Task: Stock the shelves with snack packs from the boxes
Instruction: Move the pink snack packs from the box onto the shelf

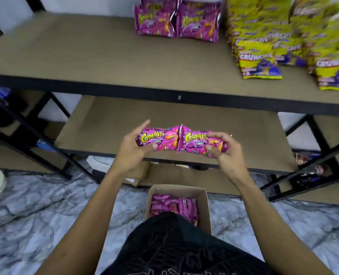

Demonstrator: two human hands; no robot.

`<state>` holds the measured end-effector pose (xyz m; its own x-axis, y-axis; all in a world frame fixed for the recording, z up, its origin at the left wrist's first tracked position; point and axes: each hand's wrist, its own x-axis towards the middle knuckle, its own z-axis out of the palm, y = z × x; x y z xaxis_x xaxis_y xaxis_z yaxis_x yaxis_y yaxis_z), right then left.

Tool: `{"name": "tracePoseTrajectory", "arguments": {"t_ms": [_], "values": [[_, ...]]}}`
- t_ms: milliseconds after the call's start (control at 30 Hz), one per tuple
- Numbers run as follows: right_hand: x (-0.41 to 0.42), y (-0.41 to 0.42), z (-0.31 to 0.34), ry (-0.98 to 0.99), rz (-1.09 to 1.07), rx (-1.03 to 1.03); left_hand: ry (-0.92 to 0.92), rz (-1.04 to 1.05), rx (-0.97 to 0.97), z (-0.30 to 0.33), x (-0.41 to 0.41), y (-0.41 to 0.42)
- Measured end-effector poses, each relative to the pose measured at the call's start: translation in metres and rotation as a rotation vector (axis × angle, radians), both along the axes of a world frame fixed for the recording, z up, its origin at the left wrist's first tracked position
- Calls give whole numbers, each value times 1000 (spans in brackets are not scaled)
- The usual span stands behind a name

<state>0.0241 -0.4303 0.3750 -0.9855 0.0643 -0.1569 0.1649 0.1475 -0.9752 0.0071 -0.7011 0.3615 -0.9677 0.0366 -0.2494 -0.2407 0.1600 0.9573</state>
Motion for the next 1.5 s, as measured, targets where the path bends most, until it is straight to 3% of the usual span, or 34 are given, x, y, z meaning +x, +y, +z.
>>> {"name": "tracePoseTrajectory", "arguments": {"t_ms": [200,433,667,833,1267,1500], "values": [[-28,-6,76,254,-1,-25,283,-12,-73,99,-35,-9],[-98,-9,126,451,16,18,420,-38,-153,158,-104,-7],[-184,-12,117,365,28,315,496,-4,-260,136,-178,-5],[-205,-14,126,409,-20,335,621,82,-392,127,-212,1],[-272,-13,120,477,-206,755,660,77,-479,127,-290,10],[-304,-30,129,509,-264,1050,629,173,-654,127,-337,-9]]}}
